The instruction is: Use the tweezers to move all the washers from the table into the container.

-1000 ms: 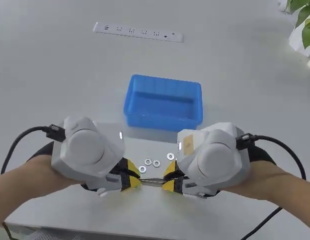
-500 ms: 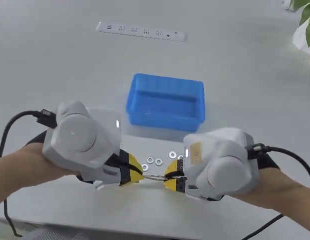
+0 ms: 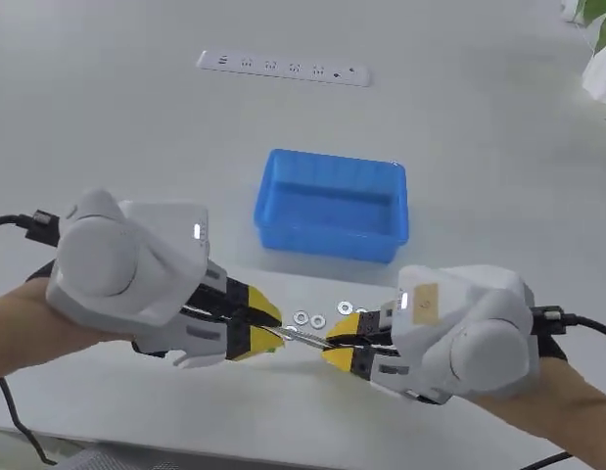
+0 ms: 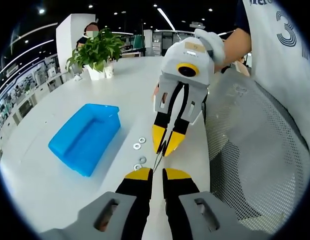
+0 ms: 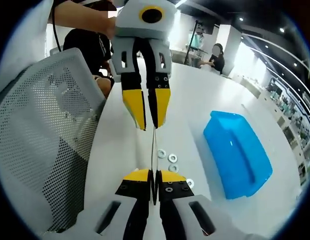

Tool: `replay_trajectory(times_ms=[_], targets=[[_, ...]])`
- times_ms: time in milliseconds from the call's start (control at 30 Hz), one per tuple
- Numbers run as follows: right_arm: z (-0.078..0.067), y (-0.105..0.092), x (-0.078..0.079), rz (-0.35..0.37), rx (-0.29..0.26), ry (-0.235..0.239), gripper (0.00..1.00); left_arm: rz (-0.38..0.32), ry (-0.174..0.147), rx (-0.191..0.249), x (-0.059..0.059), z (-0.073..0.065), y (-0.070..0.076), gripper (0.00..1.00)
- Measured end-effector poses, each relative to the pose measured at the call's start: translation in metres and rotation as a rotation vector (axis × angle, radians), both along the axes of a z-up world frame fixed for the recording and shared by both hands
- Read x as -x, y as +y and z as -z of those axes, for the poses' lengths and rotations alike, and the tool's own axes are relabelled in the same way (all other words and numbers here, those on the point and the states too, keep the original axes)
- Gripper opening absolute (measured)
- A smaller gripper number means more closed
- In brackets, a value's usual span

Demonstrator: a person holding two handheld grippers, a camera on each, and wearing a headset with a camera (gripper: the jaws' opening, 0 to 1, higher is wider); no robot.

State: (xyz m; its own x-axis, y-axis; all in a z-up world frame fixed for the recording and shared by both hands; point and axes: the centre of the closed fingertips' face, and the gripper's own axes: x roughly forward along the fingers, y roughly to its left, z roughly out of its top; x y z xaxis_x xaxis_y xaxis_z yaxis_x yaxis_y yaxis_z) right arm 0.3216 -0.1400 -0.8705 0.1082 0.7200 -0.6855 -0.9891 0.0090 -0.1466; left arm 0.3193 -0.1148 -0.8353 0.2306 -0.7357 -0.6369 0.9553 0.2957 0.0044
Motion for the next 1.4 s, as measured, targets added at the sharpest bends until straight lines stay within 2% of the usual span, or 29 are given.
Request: replay_trajectory(times_ms=[67, 133, 167, 200, 333, 400, 433, 500, 533, 667, 767, 867, 1033, 1100, 1200, 1233, 1400], targets=[[0.0, 0.0, 0.0, 0.001, -0.006, 0.003, 0.05, -0.01, -0.011, -0.006, -0.003, 0.001, 0.002, 0.12], [-0.001, 0.0, 0.0, 0.001, -0.009, 0.001, 0.05, -0.016, -0.016, -0.049, -0.007, 0.007, 0.009, 0.12], [-0.001, 0.0, 0.0, 0.002, -0.009, 0.001, 0.05, -0.014, -0.009, -0.065, -0.006, 0.01, 0.011, 0.13], [-0.001, 0.0, 0.0, 0.005, -0.012, 0.002, 0.05, -0.002, 0.013, -0.075, -0.003, 0.014, 0.012, 0.13], [-0.001, 0.0, 0.001, 0.011, -0.022, 0.011, 0.05, 0.001, -0.003, -0.073, -0.005, 0.015, 0.011, 0.11], [-0.001, 0.001, 0.001, 0.016, -0.03, 0.016, 0.05, -0.012, -0.009, -0.078, -0.009, 0.015, 0.011, 0.07], [0.0, 0.0, 0.0, 0.017, -0.027, 0.014, 0.05, -0.007, 0.002, -0.073, -0.007, 0.015, 0.01, 0.06], [0.001, 0.0, 0.0, 0.017, -0.025, 0.014, 0.05, 0.031, -0.024, -0.087, -0.006, 0.014, 0.009, 0.06], [0.001, 0.0, 0.0, 0.019, -0.028, 0.016, 0.05, 0.04, -0.003, -0.083, -0.002, 0.014, 0.008, 0.06], [0.001, -0.001, 0.001, 0.018, -0.033, 0.012, 0.05, 0.042, 0.003, -0.059, 0.0, 0.007, 0.007, 0.05], [-0.003, -0.001, 0.001, 0.019, -0.045, 0.008, 0.06, 0.05, -0.003, -0.01, 0.002, -0.005, 0.003, 0.05], [-0.006, -0.002, 0.001, 0.021, -0.053, 0.003, 0.06, 0.052, -0.014, 0.018, 0.002, -0.012, -0.001, 0.05], [-0.011, -0.003, -0.001, 0.045, -0.078, 0.003, 0.06, 0.034, -0.02, 0.11, -0.001, -0.028, -0.01, 0.05], [-0.012, -0.004, -0.001, 0.051, -0.085, 0.002, 0.06, 0.03, -0.02, 0.129, -0.002, -0.031, -0.013, 0.06], [-0.017, -0.003, 0.0, 0.068, -0.128, 0.025, 0.06, 0.022, -0.022, 0.207, -0.003, -0.043, -0.022, 0.06], [-0.018, -0.002, 0.0, 0.073, -0.136, 0.029, 0.06, 0.024, -0.024, 0.22, -0.002, -0.046, -0.024, 0.06], [-0.02, -0.002, -0.001, 0.086, -0.152, 0.036, 0.06, 0.023, -0.023, 0.234, -0.003, -0.047, -0.027, 0.06]])
